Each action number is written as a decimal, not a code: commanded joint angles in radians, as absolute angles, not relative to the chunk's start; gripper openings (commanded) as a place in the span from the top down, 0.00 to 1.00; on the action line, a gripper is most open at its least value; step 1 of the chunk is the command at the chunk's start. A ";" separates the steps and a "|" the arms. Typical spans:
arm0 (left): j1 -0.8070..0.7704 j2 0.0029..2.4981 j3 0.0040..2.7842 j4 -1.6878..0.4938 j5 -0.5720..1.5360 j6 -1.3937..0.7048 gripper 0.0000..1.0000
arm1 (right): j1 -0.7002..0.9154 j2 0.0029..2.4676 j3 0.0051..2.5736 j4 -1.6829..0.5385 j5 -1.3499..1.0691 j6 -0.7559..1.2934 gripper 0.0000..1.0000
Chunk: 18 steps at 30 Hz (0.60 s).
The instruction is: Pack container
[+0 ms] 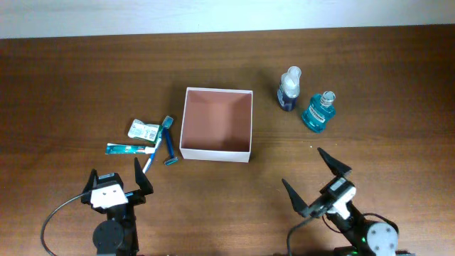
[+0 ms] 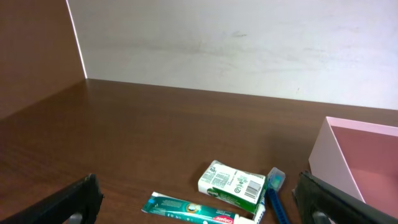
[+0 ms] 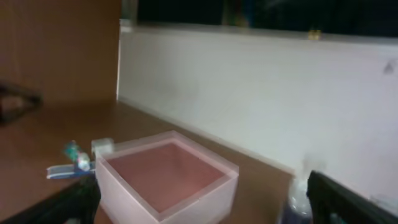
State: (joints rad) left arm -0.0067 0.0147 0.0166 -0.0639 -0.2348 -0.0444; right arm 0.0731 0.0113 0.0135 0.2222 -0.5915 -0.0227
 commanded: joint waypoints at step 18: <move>-0.002 0.006 0.009 -0.062 -0.224 -0.028 0.01 | 0.078 0.739 0.926 -0.492 -0.142 -0.049 0.01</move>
State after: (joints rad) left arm -0.0067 0.0147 0.0166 -0.0635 -0.2348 -0.0444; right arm 0.0731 0.6178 0.8215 -0.4385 -0.2199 0.0143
